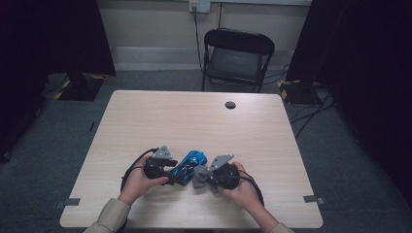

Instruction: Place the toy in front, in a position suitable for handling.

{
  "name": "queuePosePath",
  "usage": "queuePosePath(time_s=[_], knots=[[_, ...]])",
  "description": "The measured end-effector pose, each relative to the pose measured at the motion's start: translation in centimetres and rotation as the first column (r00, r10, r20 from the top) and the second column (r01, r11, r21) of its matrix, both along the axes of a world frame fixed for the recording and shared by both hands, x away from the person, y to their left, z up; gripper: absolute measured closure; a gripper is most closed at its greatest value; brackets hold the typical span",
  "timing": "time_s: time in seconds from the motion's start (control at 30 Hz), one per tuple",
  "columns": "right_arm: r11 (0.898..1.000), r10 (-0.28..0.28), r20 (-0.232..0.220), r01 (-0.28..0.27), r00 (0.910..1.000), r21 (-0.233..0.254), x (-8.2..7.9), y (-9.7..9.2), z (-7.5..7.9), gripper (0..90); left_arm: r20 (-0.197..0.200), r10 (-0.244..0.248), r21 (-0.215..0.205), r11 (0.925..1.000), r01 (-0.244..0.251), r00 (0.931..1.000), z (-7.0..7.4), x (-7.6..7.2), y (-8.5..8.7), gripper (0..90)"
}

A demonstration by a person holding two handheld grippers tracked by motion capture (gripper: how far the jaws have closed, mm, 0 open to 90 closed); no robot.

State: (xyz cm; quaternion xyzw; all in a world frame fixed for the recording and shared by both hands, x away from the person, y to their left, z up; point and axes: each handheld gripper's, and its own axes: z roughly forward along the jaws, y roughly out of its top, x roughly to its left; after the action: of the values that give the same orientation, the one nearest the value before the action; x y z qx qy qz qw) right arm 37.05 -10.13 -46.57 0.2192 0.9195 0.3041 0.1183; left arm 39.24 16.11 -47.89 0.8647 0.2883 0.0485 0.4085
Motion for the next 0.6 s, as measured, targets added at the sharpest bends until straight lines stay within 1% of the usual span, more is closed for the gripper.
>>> queuePosePath(time_s=[0.03,0.07,0.1,0.13,0.2,0.27,0.37,0.43,0.5,0.57,0.6], knots=[[1.0,0.0,0.0,0.0,1.0,0.0,0.0,0.0,0.0,73.8,0.0,0.0,0.0,1.0,0.0,1.0,0.0,0.0,0.0,32.4],[1.0,-0.018,0.0,0.018,0.9998,-0.013,0.7,-0.1,0.1,73.9,-0.001,0.001,-0.001,1.0,-0.001,1.0,0.0,0.0,0.0,32.4],[1.0,-0.027,0.005,0.027,0.9996,-0.011,1.0,-0.2,0.1,73.9,-0.002,0.0,-0.002,1.0,0.0,1.0,0.0,0.0,0.0,32.4],[0.999,-0.039,0.011,0.039,0.9992,-0.019,1.3,-0.3,0.2,73.9,-0.002,-0.001,-0.005,1.0,0.001,1.0,0.0,0.0,0.0,32.9],[0.998,-0.057,0.01,0.057,0.9983,-0.014,1.9,-0.7,0.2,74.0,0.0,-0.002,0.0,1.0,0.002,1.0,0.0,0.0,0.0,33.9],[0.997,-0.074,0.019,0.074,0.9971,-0.023,2.3,-1.1,0.4,74.0,0.003,0.002,-0.003,1.0,-0.002,1.0,0.0,-0.1,0.0,33.9],[0.993,-0.108,0.032,0.109,0.9936,-0.034,2.9,-1.7,0.4,74.0,0.0,0.005,-0.009,1.0,-0.005,1.0,-0.1,-0.1,0.1,33.9],[0.99,-0.136,0.038,0.137,0.99,-0.039,3.2,-2.3,0.5,74.0,-0.001,0.004,-0.003,1.0,-0.004,1.0,0.0,-0.1,0.1,33.9],[0.988,-0.145,0.054,0.148,0.988,-0.047,3.4,-2.8,0.6,74.0,-0.001,0.003,0.0,1.0,-0.003,1.0,0.0,-0.1,0.1,33.8],[0.989,-0.145,0.041,0.146,0.9886,-0.016,3.2,-3.3,1.0,74.0,-0.003,0.01,0.001,0.9999,-0.01,0.9999,0.0,-0.1,0.1,32.7],[0.99,-0.139,0.046,0.139,0.9893,-0.006,2.8,-3.4,1.3,74.1,-0.006,0.011,-0.003,0.9999,-0.011,0.9999,0.0,-0.1,0.1,32.2]])
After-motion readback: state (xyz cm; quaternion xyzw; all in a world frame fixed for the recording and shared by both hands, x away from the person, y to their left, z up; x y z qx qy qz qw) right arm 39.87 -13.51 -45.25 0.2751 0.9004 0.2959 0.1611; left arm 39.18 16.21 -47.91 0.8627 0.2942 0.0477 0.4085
